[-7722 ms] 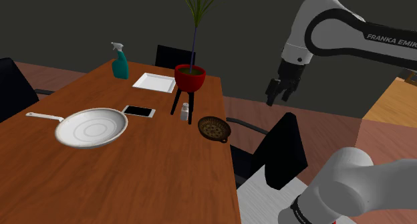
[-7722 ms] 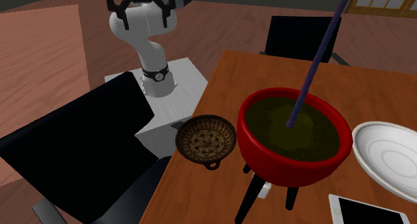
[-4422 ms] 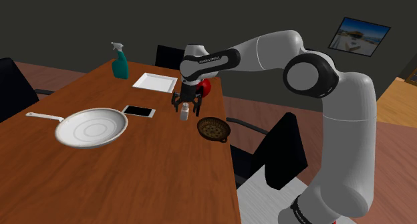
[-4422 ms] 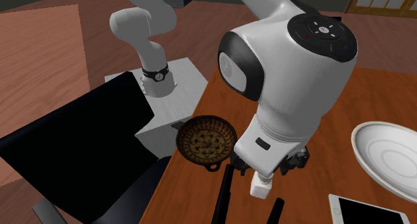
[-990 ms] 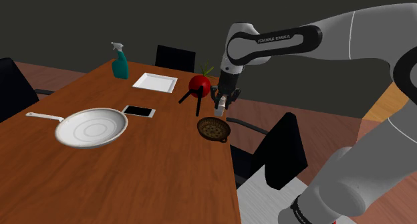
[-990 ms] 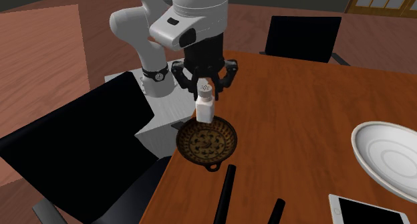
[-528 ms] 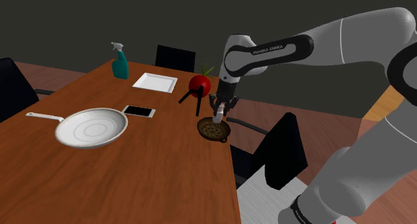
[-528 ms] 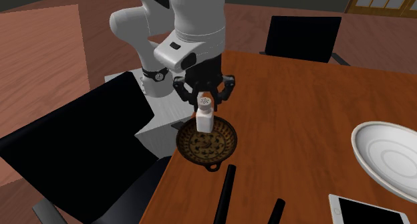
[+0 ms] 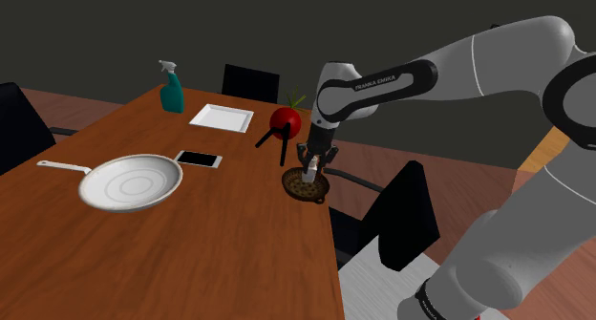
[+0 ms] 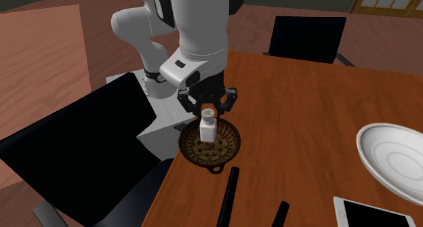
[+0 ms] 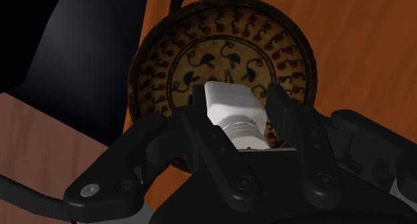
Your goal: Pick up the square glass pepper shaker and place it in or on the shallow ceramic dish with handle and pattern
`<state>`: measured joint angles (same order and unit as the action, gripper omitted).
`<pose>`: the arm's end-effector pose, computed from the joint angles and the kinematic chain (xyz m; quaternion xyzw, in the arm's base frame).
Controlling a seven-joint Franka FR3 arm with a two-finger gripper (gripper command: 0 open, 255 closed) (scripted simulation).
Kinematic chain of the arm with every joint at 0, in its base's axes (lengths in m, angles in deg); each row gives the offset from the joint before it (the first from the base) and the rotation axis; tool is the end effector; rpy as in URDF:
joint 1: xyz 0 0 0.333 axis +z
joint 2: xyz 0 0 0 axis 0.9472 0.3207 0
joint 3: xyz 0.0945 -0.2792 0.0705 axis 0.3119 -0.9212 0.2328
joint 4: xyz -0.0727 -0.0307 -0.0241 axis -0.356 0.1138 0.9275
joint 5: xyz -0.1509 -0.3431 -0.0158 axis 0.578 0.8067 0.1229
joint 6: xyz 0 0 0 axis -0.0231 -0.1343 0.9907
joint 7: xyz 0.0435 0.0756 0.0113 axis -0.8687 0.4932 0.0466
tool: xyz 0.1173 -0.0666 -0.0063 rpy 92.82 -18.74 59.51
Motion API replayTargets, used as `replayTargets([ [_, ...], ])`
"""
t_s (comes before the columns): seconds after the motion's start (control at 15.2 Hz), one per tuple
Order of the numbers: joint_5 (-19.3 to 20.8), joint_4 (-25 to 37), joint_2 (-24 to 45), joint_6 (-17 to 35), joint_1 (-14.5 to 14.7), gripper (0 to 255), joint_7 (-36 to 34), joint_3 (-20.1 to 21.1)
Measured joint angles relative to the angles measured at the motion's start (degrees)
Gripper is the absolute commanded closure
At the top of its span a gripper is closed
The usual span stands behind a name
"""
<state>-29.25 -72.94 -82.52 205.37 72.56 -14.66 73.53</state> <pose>0.4772 0.0251 0.3627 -0.9723 0.2289 0.0395 0.0269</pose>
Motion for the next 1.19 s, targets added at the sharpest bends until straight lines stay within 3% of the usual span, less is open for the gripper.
replayTargets([
  [0.26, -0.01, -0.07, 0.02, 0.11, 0.02, 255, -0.02, 0.02],
  [0.33, -0.01, -0.07, 0.02, 0.11, 0.02, 0, -0.02, 0.02],
  [0.73, -0.01, -0.07, 0.02, 0.12, 0.02, 0, -0.02, 0.02],
  [1.19, 0.34, 4.61, -2.46, -7.00, -0.24, 0, -0.18, -0.26],
])
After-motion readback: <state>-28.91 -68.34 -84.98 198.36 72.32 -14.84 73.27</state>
